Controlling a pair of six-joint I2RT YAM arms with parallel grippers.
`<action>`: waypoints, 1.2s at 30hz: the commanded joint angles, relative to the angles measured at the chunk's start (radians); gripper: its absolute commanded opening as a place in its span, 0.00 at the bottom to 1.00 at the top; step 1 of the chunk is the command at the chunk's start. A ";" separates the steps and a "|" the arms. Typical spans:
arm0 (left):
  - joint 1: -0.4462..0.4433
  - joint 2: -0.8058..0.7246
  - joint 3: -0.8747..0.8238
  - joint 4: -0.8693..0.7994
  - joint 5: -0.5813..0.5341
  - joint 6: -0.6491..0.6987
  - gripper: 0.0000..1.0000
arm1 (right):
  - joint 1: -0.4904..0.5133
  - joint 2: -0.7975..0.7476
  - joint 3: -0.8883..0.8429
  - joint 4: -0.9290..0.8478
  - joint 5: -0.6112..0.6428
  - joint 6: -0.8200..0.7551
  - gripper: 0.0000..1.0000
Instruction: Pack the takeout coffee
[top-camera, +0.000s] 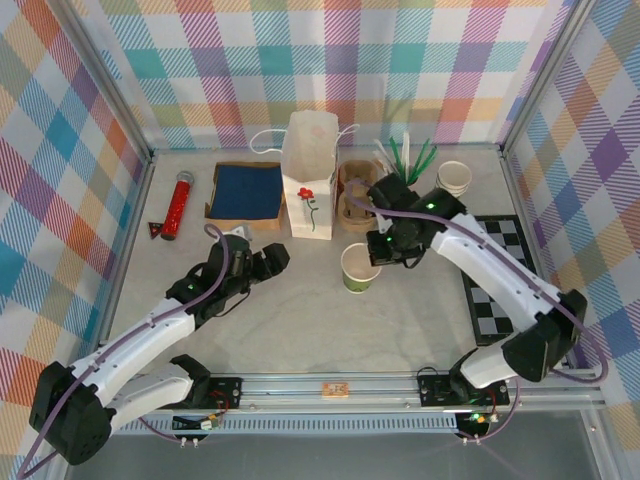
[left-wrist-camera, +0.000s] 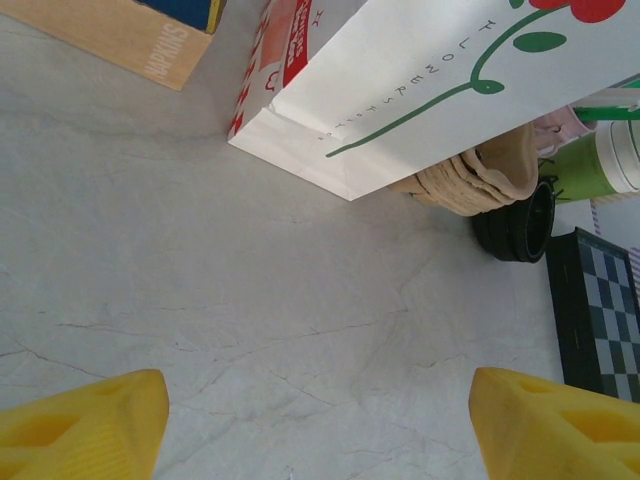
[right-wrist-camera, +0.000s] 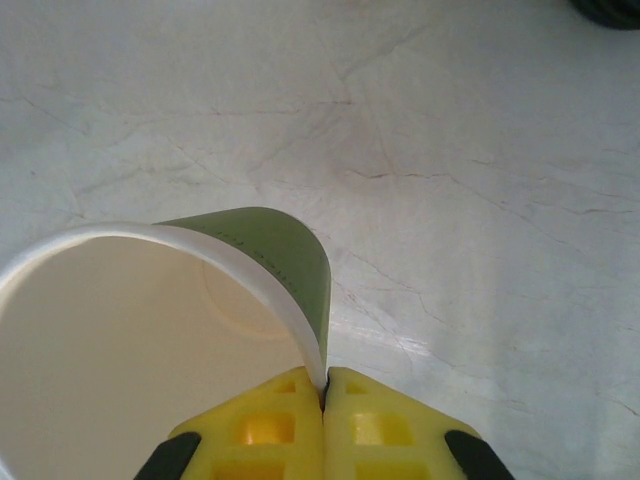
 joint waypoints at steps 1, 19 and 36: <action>0.012 -0.037 -0.028 -0.025 -0.019 -0.012 0.79 | 0.038 0.043 -0.010 0.055 0.026 0.045 0.01; 0.019 -0.049 -0.057 -0.036 -0.020 -0.005 0.78 | 0.118 0.192 -0.032 0.155 0.043 0.080 0.00; 0.019 -0.042 -0.065 -0.015 -0.015 0.013 0.78 | 0.118 0.232 -0.073 0.243 0.080 0.123 0.02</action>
